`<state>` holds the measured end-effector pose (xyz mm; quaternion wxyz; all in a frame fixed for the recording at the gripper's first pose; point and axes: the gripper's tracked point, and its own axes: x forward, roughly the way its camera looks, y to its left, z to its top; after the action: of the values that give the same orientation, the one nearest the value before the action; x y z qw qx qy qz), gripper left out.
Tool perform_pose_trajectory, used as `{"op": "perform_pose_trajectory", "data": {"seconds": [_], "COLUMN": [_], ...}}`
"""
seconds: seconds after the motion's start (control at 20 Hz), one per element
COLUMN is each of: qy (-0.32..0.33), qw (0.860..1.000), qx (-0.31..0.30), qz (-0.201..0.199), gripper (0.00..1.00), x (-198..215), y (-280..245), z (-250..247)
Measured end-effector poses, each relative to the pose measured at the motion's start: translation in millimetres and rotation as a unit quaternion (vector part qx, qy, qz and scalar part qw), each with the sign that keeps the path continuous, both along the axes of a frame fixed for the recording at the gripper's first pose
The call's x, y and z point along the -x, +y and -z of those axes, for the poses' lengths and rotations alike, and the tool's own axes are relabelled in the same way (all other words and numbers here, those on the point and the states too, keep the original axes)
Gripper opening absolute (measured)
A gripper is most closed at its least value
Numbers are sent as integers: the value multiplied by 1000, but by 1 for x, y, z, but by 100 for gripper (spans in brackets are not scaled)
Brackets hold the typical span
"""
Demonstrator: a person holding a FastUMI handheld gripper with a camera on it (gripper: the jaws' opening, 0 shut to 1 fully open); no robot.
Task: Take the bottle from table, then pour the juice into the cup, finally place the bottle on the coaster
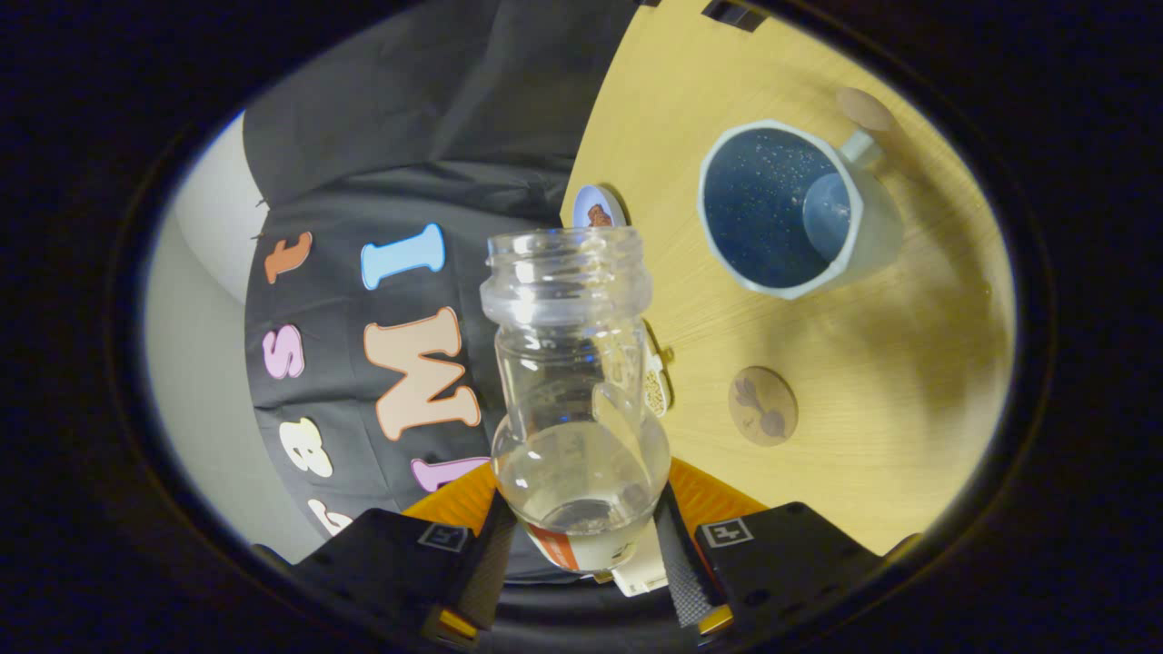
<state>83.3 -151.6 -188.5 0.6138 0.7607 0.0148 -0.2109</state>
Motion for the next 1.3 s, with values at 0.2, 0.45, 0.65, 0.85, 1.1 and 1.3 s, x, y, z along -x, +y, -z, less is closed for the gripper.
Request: {"op": "perform_pose_trajectory", "data": {"seconds": [0.2, 0.45, 0.65, 0.85, 1.1, 1.3], "qy": [-3, -5, -6, -7, -10, -11], "qw": [1000, 1000, 1000, 1000, 999, 999], "qx": [-10, -22, -25, -28, -32, -35], "qz": [4, 6, 7, 9, 9, 11], "gripper": [77, 77, 77, 77, 77, 77], "x": [-1, -2, -3, -3, -2, -1], "y": [2, 4, 4, 3, 5, 5], "z": [-1, -1, -2, -4, -7, -10]}}
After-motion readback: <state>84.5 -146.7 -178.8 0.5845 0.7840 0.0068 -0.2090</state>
